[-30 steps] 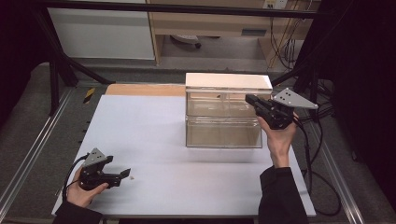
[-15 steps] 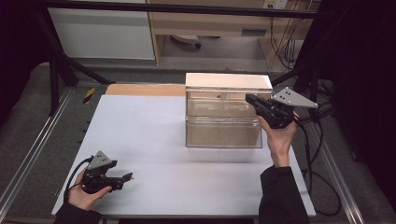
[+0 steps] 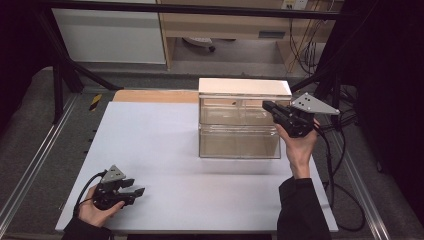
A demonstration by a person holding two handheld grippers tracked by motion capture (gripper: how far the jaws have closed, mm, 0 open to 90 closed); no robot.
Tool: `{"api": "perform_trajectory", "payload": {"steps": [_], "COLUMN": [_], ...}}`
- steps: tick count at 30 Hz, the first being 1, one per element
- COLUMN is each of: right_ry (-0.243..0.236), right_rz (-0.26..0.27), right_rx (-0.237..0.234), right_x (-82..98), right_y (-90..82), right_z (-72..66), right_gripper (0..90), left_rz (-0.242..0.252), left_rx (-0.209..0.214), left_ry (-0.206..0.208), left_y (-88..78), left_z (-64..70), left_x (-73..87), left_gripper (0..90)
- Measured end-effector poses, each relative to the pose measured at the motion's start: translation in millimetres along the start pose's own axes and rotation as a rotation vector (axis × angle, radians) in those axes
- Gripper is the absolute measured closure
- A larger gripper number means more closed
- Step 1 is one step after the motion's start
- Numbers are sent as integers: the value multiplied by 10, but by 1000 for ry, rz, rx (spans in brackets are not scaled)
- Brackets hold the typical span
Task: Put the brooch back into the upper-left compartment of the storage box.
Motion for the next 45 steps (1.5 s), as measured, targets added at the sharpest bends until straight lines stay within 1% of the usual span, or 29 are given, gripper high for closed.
{"api": "perform_trajectory", "payload": {"steps": [4, 9, 10, 18, 23, 29, 34, 39, 43, 45], "right_ry": [-4, -5, -5, -3, -5, -6, -5, -7, -6, -7], "right_rz": [0, 1, 0, -1, 1, 1, 1, 1, 0, 1], "right_rx": [2, 2, 3, 4, 2, 2, 2, 2, 3, 3], "right_x": [-2, -3, -4, -3, 0, 0, 2, 4, 7, 8], "right_y": [-8, -27, -31, -32, -25, -25, -26, -28, -34, -35], "right_z": [3, 9, 9, 7, 4, 3, 2, 4, 9, 11], "right_gripper": [900, 900, 900, 900, 900, 900, 900, 900, 900, 900], "left_rz": [-25, -33, -34, -45, -40, -47, -50, -52, -45, -29], "left_rx": [10, 1, 1, 0, 1, 1, 1, 5, 10, 10], "left_ry": [-2, 6, 10, 15, 14, 20, 15, 12, 4, 0], "left_y": [40, 74, 76, 104, 115, 119, 119, 117, 112, 82], "left_z": [-1, -5, -4, -6, -1, 3, 0, -6, -16, -31], "left_x": [9, 8, 7, 14, 7, 1, 0, -3, -3, -18], "left_gripper": [542, 618, 658, 718, 743, 783, 812, 816, 823, 874]}}
Point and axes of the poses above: each handheld gripper's, and its own axes: y roughly forward along the jaws, x roughly out of its underside, z roughly to its right, the point moved 3 cm from there along y, roughly forward along the jaws, and after that the axes turned 3 degrees about -y, right-handed, at the moved point
